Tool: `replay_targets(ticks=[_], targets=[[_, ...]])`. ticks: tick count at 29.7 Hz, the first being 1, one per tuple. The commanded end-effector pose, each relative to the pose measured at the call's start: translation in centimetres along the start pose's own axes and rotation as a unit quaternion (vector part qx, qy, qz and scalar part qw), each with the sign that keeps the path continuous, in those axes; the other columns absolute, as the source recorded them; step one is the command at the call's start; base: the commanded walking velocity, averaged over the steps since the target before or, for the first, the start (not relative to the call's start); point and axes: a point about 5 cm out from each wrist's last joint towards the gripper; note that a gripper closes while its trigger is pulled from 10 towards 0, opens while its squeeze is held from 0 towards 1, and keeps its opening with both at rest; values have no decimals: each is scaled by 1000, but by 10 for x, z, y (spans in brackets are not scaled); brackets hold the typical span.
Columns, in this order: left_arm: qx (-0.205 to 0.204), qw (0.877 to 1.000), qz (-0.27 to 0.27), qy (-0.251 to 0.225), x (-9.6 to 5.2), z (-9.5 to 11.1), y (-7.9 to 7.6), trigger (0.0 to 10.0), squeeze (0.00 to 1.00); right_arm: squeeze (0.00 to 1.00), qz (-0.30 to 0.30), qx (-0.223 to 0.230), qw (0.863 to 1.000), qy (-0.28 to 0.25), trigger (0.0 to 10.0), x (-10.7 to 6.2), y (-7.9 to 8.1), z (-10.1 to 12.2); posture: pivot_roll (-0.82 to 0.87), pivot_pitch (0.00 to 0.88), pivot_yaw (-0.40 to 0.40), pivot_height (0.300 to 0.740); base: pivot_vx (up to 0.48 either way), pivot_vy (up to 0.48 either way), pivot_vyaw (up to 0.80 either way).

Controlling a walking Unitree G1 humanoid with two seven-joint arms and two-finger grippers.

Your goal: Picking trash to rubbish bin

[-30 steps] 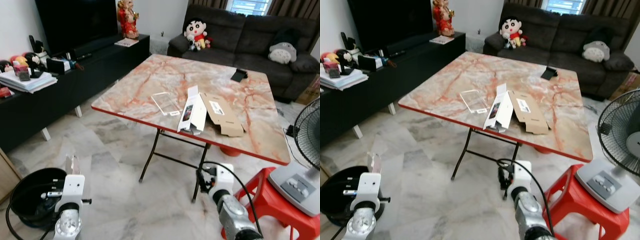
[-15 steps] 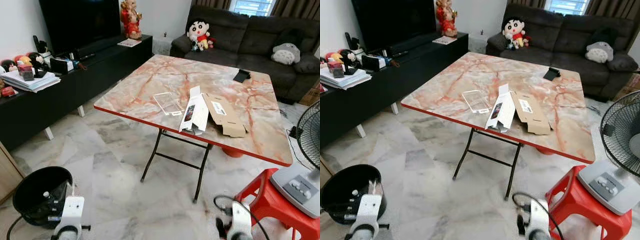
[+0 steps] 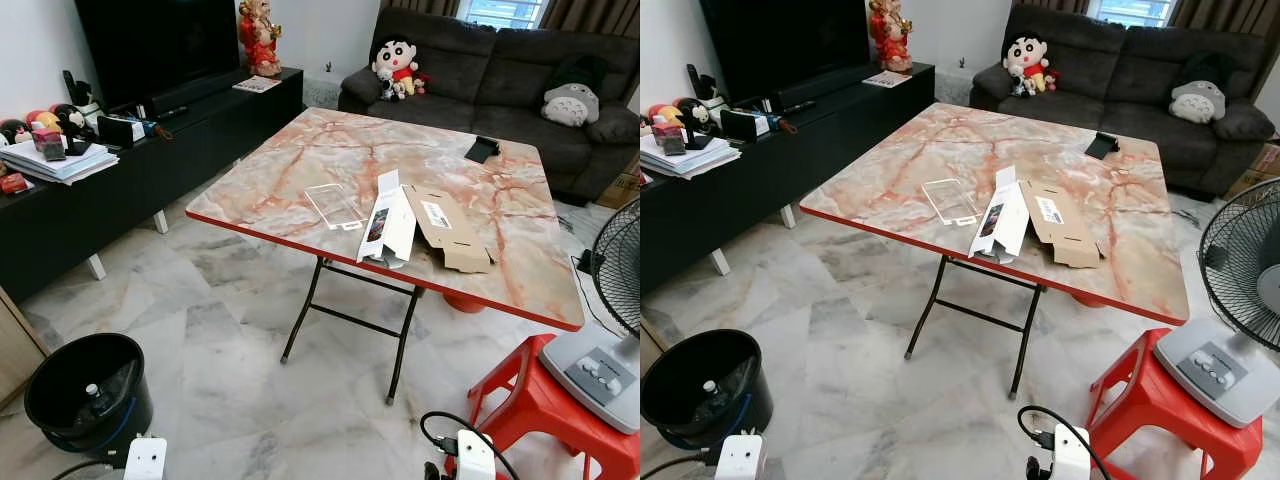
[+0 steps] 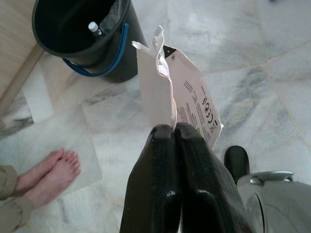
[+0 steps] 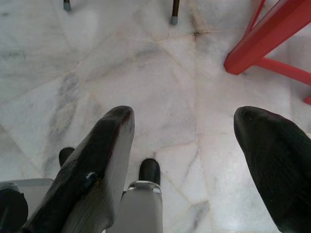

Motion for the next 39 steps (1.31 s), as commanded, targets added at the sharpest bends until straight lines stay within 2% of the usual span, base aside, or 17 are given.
replay_targets(ticks=[1, 4, 8, 12, 30, 32, 39], targets=[[-8, 1000, -6, 15, -2, -6, -3, 10000, 0, 0, 6, -7, 1000, -7, 10000, 1, 3, 6, 31, 6, -75, 740, 0, 0, 0], [-10, 1000, -6, 15, -2, -7, -3, 10000, 0, 0, 12, -24, 1000, -6, 10000, 1, 6, 6, 35, 8, -74, 740, 0, 0, 800], [-11, 1000, -5, 21, -4, -12, -2, 10000, 0, 0, 13, -18, 1000, -3, 10000, 1, 8, 3, 42, 6, -70, 740, 0, 0, 800], [-12, 1000, -3, 29, -6, -17, 0, 10000, 0, 0, 17, -32, 999, 2, 10000, 1, 10, 1, 44, 1, -73, 740, 0, 0, 800], [-21, 1000, 1, 21, -5, -14, 0, 10000, 0, 0, 23, -45, 999, 0, 10000, 1, 10, 3, 35, 0, -77, 740, 0, 0, 800], [-20, 1000, 0, 21, -5, -14, -1, 10000, 0, 0, 29, -31, 999, -8, 10000, 1, 12, 6, 34, 0, -78, 740, 0, 0, 247], [-20, 1000, 0, 21, -5, -14, -2, 10000, 0, 0, 33, -30, 999, -10, 10000, 2, 13, 7, 29, 0, -83, 740, 0, 0, 0]])
Point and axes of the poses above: a point about 5 cm out from each wrist's last joint towards the gripper, its own x axis pointing out of the wrist towards the gripper, its own z axis along the axis of the wrist's last joint, y = z × x, and after that the axes turned 4 degrees about x, right-handed
